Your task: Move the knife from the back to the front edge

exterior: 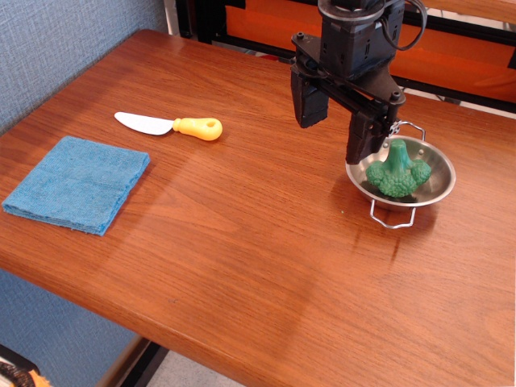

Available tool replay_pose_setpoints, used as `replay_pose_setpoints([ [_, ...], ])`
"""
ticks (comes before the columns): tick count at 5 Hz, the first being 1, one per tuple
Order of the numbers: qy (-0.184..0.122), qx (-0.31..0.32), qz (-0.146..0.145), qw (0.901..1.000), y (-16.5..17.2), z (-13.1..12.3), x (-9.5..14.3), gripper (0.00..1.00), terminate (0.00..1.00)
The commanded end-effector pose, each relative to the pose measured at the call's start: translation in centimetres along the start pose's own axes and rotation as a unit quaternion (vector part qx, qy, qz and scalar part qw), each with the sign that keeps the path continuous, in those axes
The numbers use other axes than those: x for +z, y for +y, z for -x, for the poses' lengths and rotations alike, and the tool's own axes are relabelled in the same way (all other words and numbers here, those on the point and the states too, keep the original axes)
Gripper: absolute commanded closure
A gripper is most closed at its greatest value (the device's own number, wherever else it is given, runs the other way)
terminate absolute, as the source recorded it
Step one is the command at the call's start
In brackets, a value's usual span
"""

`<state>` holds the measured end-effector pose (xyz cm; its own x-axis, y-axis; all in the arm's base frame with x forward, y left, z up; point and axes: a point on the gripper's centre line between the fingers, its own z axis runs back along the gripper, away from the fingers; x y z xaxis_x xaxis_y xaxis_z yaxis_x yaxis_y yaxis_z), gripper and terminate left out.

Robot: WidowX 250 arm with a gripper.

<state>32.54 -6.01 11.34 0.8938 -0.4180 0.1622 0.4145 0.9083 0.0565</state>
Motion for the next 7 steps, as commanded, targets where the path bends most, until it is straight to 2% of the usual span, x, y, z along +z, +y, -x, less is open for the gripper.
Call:
replay_pose_setpoints([
  [1,0.0,0.0,0.0,1.0,0.0,0.0,0.0,0.0,0.0],
  [2,0.017,0.126,0.0,0.9919,1.6,-0.3,-0.2,0.0,0.0],
  [3,0.027,0.253,0.018,0.967,4.4,-0.7,-0.3,0.0,0.0],
  [4,0.03,0.372,0.014,0.9276,7.9,-0.8,-0.7,0.0,0.0],
  [5,0.056,0.483,-0.011,0.8739,11.2,-0.2,-1.5,0.0,0.0],
  [6,0.047,0.585,-0.049,0.8082,15.0,1.2,-2.4,0.0,0.0],
  [7,0.004,0.679,-0.085,0.7295,17.4,2.9,-2.9,0.0,0.0],
])
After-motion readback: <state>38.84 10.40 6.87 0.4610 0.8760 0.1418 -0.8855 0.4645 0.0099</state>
